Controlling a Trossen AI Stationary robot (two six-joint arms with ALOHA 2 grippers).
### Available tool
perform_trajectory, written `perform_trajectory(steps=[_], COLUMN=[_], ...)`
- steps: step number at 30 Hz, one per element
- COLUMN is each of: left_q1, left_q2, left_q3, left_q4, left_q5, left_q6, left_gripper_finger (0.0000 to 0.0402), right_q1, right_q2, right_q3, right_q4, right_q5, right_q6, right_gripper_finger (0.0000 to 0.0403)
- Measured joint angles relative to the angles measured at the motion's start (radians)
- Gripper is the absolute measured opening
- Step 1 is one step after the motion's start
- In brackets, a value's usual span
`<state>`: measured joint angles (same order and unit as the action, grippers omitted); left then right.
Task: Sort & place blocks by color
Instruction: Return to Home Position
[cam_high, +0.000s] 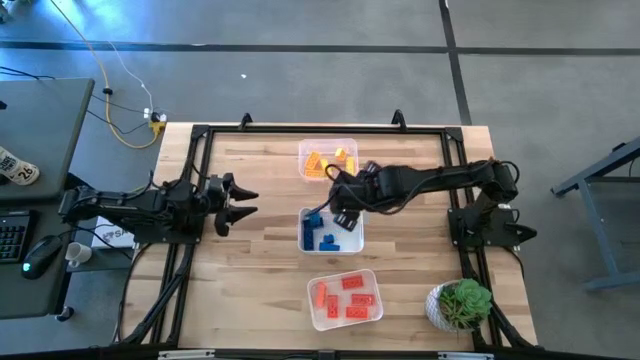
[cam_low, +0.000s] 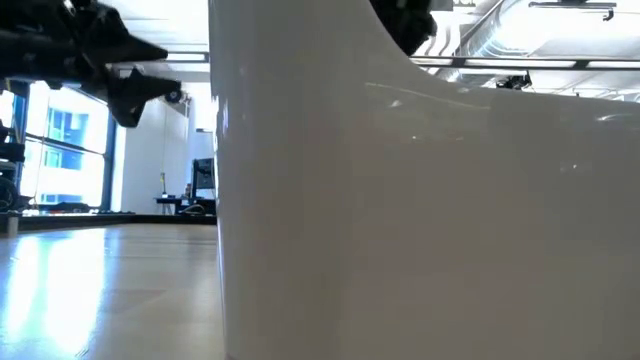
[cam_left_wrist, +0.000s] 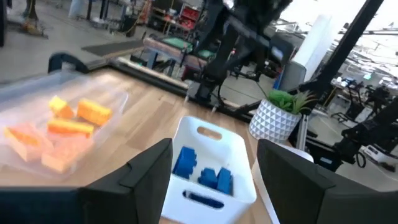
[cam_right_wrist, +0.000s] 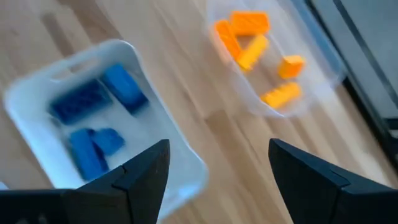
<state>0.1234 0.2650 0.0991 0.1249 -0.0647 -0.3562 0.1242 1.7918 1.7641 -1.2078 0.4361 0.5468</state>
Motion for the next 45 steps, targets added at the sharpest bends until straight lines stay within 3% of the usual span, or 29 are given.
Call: perform_trajectory(steps=[7,14,24,34,39,45], left_q1=[0.0,0.001,0.001,0.001,0.001,0.001], left_q2=[0.0,0.001,0.003,0.003,0.003,0.003], left_q3=[-0.045,-0.089,-0.088,-0.088,-0.088,-0.088], left_q4=[0.003,-0.039,-0.05,-0.053,-0.053,-0.053], left_q5=[-0.046,-0.079,-0.218,-0.261,-0.261,-0.261], left_q6=[-0.034,-0.087,-0.084,0.131,0.14,0.14], left_gripper_finger=[0.0223,0.0223,0.0223,0.0223,0.0223,0.0223], right_q1=[-0.044,-0.082,-0.088,-0.075,-0.075,-0.075], right_q2=[-0.111,-0.31,-0.803,-1.255,-1.42,-1.543], right_q3=[0.0,-0.05,-0.564,-1.079,-1.252,-1.368], right_q4=[-0.119,-0.17,0.129,0.456,0.57,0.649], right_q5=[0.021,0.093,0.084,0.039,0.023,0.005], right_q6=[-0.099,-0.181,-0.107,-0.046,-0.047,-0.049], right_gripper_finger=[0.0261,0.026,0.026,0.026,0.026,0.0261])
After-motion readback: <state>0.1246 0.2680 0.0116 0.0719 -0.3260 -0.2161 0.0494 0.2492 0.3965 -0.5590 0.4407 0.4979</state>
